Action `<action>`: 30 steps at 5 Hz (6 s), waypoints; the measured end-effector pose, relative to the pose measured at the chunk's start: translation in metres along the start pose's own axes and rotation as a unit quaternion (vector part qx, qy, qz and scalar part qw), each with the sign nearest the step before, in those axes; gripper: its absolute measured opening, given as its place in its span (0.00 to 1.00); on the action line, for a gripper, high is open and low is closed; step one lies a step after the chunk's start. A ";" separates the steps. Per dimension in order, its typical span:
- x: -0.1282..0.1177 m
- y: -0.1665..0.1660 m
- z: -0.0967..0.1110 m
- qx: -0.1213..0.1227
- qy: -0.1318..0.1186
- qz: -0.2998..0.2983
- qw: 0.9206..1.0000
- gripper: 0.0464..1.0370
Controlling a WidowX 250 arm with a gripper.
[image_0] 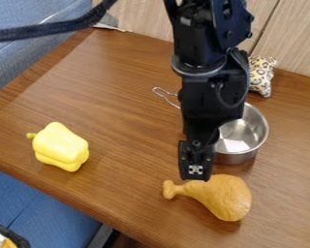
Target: Move the silver pot to the top left side of the table
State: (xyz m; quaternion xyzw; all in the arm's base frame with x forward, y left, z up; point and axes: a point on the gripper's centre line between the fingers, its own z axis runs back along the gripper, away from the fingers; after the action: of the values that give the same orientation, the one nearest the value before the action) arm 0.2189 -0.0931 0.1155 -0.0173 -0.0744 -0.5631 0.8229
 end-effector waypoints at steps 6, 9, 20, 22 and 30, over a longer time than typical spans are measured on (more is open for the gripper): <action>0.048 0.030 -0.023 0.036 0.000 0.104 0.994 0.96; 0.043 0.042 -0.057 0.021 0.012 0.127 0.992 0.91; -0.060 0.161 0.005 0.129 0.020 0.247 0.960 0.04; -0.064 0.200 -0.022 0.126 0.054 0.269 0.953 0.04; -0.058 0.196 -0.056 0.105 0.094 0.280 0.950 0.98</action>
State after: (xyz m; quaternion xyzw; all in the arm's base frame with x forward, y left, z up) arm 0.3864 0.0257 0.0628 0.1022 -0.0476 -0.2982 0.9478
